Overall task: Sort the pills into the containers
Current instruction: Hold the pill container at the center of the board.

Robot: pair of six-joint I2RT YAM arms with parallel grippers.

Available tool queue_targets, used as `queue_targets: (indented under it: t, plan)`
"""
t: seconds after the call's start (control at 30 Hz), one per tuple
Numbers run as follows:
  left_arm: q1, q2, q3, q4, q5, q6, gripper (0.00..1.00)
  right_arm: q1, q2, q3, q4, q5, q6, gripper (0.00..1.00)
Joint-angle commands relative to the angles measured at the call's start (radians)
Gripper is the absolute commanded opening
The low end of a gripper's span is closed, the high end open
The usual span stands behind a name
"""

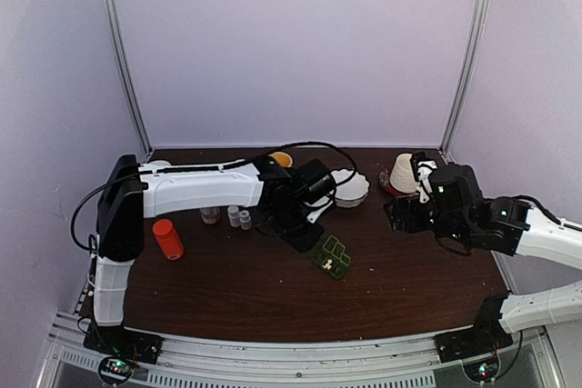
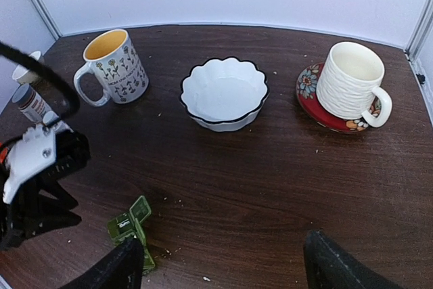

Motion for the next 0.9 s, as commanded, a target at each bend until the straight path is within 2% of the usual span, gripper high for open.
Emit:
queue_targets:
  t: [0.0, 0.13, 0.2, 0.3, 0.4, 0.6, 0.87]
  plan:
    - [0.046, -0.073, -0.099, 0.158, 0.037, -0.013, 0.25, -0.007, 0.021, -0.015, 0.036, -0.097, -0.005, 0.81]
    - [0.069, -0.086, -0.163, 0.25, 0.118, 0.008, 0.34, -0.007, 0.106, 0.016, 0.055, -0.229, -0.034, 0.66]
    - [0.07, -0.086, -0.184, 0.275, 0.118, 0.016, 0.35, -0.007, 0.174, 0.064, 0.038, -0.297, -0.055, 0.5]
    - [0.071, -0.085, -0.216, 0.31, 0.125, 0.02, 0.35, -0.007, 0.286, 0.147, -0.017, -0.357, -0.081, 0.2]
    - [0.074, -0.084, -0.231, 0.338, 0.134, 0.021, 0.36, -0.009, 0.373, 0.21, -0.061, -0.386, -0.095, 0.0]
    - [0.077, -0.072, -0.246, 0.39, 0.173, 0.016, 0.37, -0.018, 0.538, 0.306, -0.126, -0.469, -0.116, 0.0]
    - [0.088, -0.049, -0.279, 0.436, 0.192, -0.024, 0.37, -0.024, 0.612, 0.3, -0.078, -0.503, -0.101, 0.0]
